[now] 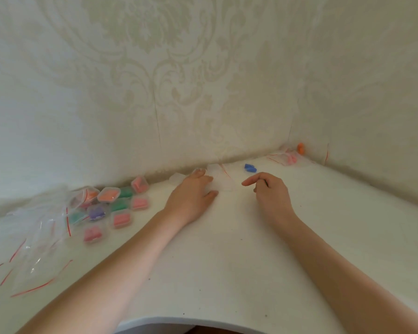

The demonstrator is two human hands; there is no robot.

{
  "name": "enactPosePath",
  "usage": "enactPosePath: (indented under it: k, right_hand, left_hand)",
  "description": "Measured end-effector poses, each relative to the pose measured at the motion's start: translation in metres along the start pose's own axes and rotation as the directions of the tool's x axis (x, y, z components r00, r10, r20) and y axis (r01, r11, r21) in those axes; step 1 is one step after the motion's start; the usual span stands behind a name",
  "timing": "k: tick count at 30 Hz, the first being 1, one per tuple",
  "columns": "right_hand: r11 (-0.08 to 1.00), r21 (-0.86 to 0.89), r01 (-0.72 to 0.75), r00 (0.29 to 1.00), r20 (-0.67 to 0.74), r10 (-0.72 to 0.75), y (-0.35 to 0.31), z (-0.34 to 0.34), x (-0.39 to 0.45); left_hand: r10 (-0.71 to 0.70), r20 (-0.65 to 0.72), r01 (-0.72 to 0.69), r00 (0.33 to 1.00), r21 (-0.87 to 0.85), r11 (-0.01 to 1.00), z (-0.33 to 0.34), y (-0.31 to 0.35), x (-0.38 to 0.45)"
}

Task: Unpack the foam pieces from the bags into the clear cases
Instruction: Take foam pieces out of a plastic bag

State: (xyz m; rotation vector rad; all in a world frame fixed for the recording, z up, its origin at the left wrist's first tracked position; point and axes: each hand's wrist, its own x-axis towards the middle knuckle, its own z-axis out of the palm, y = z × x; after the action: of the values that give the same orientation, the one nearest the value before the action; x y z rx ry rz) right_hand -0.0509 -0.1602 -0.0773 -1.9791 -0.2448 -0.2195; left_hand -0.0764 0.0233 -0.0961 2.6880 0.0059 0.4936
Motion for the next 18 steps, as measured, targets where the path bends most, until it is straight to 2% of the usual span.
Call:
enactPosePath:
  k: [3,6,9,11,14,18]
  right_hand:
    - [1.000,-0.014,-0.007,1.000,0.016,0.007,-0.004,-0.003,0.000]
    - [0.997,-0.060,0.039,0.996,0.087,-0.033,-0.010,-0.002,-0.002]
    - [0.977,-0.134,0.168,0.971,0.193,-0.141,-0.011,0.002,-0.005]
    - [0.977,-0.122,0.173,0.960,0.244,-0.140,-0.010,0.005,-0.006]
    - [0.976,-0.117,0.185,0.953,0.264,-0.149,-0.008,0.005,-0.007]
    - [0.972,-0.128,0.197,0.956,0.245,-0.162,-0.006,0.006,-0.007]
  left_hand:
    - [0.034,-0.159,-0.043,0.987,-0.052,0.998,-0.005,0.008,-0.006]
    - [0.143,-0.270,-0.190,0.952,-0.157,0.969,-0.006,0.025,-0.014]
    - [0.246,-0.275,-0.297,0.929,-0.160,0.942,0.000,0.036,-0.019]
    - [0.245,-0.273,-0.297,0.930,-0.167,0.940,0.003,0.037,-0.019]
    - [0.230,-0.275,-0.283,0.933,-0.171,0.944,0.001,0.035,-0.020]
    - [0.280,-0.247,-0.323,0.928,-0.155,0.934,0.000,0.036,-0.022]
